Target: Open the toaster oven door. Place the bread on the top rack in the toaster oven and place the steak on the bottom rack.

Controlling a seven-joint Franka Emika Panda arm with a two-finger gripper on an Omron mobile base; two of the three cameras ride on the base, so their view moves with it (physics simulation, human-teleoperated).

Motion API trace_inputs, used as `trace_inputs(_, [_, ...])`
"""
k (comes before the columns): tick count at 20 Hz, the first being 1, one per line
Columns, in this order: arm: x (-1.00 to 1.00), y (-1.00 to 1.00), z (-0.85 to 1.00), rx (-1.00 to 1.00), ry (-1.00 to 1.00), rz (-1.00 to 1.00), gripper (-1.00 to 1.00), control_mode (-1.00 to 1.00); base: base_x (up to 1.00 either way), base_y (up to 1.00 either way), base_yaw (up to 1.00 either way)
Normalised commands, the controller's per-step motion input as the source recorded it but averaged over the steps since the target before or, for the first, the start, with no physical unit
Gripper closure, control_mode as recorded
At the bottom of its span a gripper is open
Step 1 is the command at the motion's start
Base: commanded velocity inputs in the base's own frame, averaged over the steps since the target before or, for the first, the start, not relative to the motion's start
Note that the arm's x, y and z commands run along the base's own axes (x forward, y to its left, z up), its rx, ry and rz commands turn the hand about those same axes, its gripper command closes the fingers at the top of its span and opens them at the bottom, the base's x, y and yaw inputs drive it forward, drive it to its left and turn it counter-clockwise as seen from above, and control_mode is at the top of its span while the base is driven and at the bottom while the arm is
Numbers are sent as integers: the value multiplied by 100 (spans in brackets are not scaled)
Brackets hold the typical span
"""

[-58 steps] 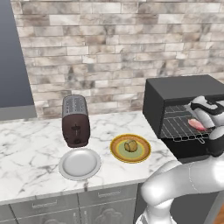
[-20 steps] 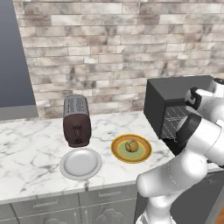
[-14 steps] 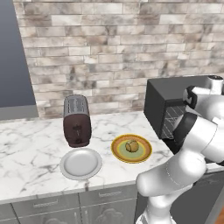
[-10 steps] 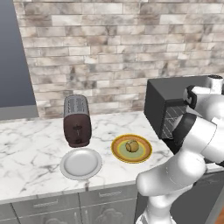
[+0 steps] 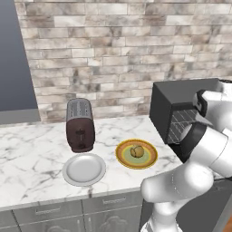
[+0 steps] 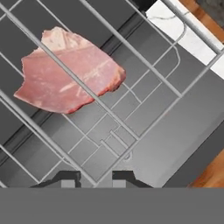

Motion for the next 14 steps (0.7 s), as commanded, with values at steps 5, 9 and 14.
trace_inputs(5, [-54, 3, -68, 0, 13, 0, 100, -100, 0, 0, 0])
trace_inputs(9, [-50, 6, -71, -1, 17, 0, 100, -100, 0, 0, 0])
trace_inputs(14, [-53, 1, -69, 0, 17, 0, 100, -100, 0, 0, 0])
